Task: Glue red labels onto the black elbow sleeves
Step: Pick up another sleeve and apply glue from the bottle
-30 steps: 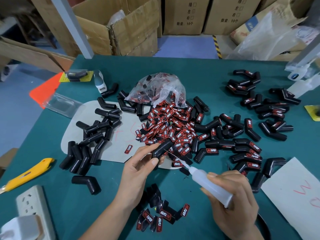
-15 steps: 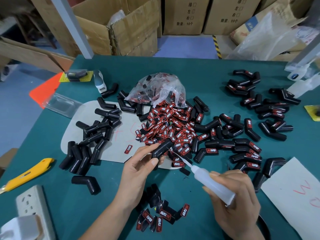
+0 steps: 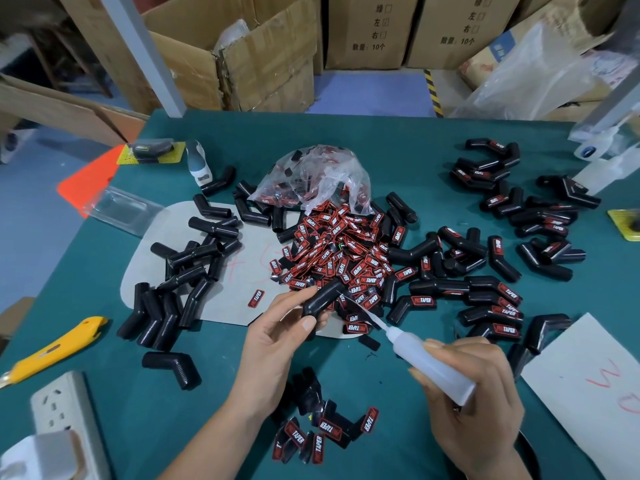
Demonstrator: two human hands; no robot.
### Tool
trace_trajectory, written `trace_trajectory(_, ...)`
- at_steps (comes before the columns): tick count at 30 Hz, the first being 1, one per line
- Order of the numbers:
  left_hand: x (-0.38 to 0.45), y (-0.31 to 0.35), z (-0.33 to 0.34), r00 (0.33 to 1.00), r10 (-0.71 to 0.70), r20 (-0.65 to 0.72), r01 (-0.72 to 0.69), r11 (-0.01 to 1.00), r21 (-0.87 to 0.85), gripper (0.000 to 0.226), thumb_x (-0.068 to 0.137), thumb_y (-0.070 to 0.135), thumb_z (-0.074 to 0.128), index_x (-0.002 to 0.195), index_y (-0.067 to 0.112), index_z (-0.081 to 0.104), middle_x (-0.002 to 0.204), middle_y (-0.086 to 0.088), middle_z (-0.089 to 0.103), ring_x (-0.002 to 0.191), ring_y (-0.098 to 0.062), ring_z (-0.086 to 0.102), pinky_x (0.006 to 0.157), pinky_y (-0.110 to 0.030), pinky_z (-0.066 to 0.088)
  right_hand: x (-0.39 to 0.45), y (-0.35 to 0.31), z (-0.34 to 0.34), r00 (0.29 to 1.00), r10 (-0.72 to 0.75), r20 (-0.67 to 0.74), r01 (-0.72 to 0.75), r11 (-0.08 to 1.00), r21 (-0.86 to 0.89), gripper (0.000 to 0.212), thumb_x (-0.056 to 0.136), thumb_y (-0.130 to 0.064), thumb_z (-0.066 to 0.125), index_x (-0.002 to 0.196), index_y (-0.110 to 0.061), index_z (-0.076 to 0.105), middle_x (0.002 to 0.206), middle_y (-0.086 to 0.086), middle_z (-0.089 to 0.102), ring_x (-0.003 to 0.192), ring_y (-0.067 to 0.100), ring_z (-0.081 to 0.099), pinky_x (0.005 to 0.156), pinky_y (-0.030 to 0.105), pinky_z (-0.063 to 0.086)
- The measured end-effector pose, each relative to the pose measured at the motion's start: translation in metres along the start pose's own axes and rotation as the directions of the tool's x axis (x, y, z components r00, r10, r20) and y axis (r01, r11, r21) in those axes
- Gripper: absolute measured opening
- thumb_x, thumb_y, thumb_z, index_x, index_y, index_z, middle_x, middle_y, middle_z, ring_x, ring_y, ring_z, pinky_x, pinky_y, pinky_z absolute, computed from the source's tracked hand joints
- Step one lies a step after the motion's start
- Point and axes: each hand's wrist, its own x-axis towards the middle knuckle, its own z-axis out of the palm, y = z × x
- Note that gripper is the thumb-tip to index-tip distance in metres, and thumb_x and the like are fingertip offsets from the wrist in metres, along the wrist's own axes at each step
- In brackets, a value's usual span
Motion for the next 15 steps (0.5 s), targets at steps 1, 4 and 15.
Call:
trace_trajectory(1, 0.0, -0.0006, -0.0002, 1.0, 0.0, -0.002, 0.0, 1.0, 0.0, 0.048, 0.086, 0.031, 0.085, 0.13, 0.015, 0.074, 0.125, -0.01, 0.066, 0.107, -0.033, 0.074, 0.098, -0.031, 0.055, -0.0004, 0.0005, 0.0003, 1.0, 0.001, -0.004, -0.001, 1.0, 0.003, 0.022, 0.103, -0.029, 0.066, 0.115, -0.011, 0.062, 0.106, -0.001, 0.061, 0.093, 0.006, 0.06, 0.078, 0.025, 0.048)
trace_trajectory(4, -0.0007, -0.002, -0.0005, 1.0, 0.004, -0.004, -0.004, 1.0, -0.004, 0.042, 0.088, 0.022, 0.079, 0.129, 0.015, 0.074, 0.124, -0.01, 0.066, 0.107, -0.034, 0.074, 0.098, -0.031, 0.055, -0.0022, 0.0007, 0.0021, 1.0, -0.013, -0.013, 0.013, 1.0, 0.013, 0.022, 0.102, -0.027, 0.068, 0.115, -0.011, 0.062, 0.104, -0.001, 0.061, 0.087, 0.01, 0.06, 0.075, 0.027, 0.048)
trace_trajectory(15, -0.0012, 0.0009, -0.0005, 1.0, -0.009, -0.003, 0.009, 1.0, 0.006, 0.046, 0.087, 0.028, 0.083, 0.13, 0.015, 0.074, 0.125, -0.012, 0.066, 0.108, -0.034, 0.073, 0.099, -0.033, 0.055, -0.0023, 0.0014, -0.0008, 1.0, -0.001, 0.0, 0.001, 1.0, -0.001, 0.023, 0.102, -0.028, 0.067, 0.117, -0.011, 0.062, 0.104, -0.001, 0.06, 0.091, 0.008, 0.06, 0.079, 0.023, 0.048)
